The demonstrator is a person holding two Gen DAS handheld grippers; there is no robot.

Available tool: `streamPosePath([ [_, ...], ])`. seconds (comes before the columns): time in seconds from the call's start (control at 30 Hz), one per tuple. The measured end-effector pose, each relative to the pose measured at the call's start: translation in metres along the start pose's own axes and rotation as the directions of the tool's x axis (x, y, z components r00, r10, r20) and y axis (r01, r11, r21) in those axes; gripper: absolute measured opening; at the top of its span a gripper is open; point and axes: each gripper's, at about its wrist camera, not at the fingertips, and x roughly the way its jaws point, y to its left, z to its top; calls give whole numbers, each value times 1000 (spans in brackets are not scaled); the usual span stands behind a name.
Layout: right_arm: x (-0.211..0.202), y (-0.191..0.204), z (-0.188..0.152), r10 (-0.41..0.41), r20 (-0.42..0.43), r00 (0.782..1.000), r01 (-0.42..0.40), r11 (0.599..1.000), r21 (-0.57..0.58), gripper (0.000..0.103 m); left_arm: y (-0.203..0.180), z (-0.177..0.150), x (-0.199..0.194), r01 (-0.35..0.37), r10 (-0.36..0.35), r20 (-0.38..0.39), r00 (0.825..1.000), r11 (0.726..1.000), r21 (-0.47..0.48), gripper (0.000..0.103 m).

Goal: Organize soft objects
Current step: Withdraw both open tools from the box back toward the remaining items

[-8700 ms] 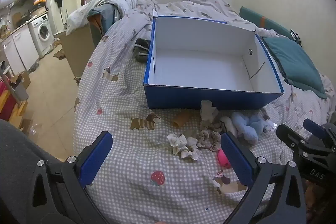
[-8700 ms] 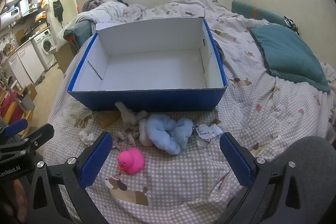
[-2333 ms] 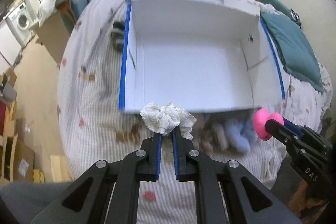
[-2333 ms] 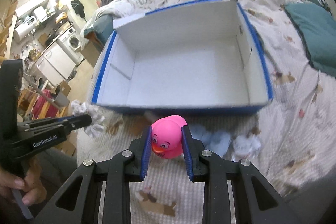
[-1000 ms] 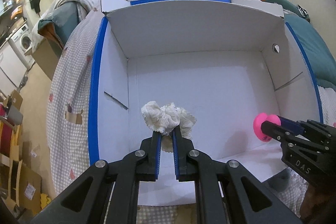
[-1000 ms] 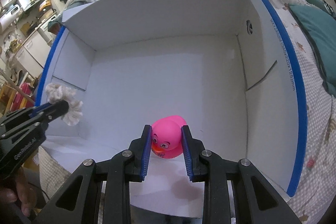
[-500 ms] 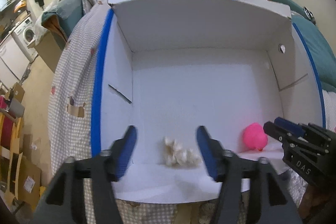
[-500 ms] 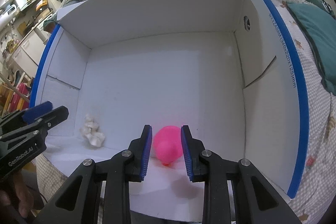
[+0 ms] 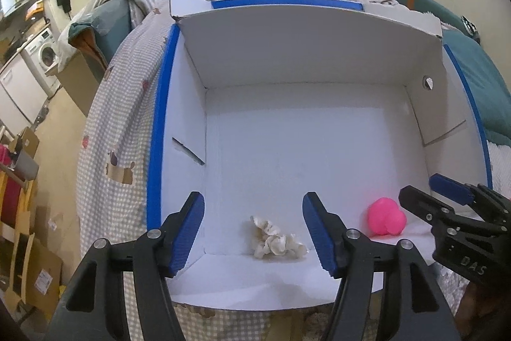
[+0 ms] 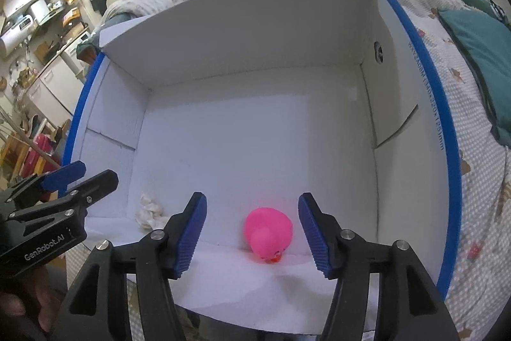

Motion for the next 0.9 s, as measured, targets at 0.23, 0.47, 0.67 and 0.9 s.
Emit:
streamPosePath([
  [0.23,-13,-7,5,1,60,998,-3,999,39,75,3,0,1,-6,6,-2,1000,1000,-13,61],
  [0.47,-24,-13,6,29,124,992,-40,996,83,103,3,-1,1,-11,11,-3,1000,1000,-6,61],
  [0.67,-26,-7,9,26,150,988,-36,998,58,103,5,-3,2,-20,20,0,1000,1000,-8,61],
  [0.9,-25,-9,9,39,143,989,-50,996,70,103,7,-2,3,-20,20,0,1000,1000,-18,61],
])
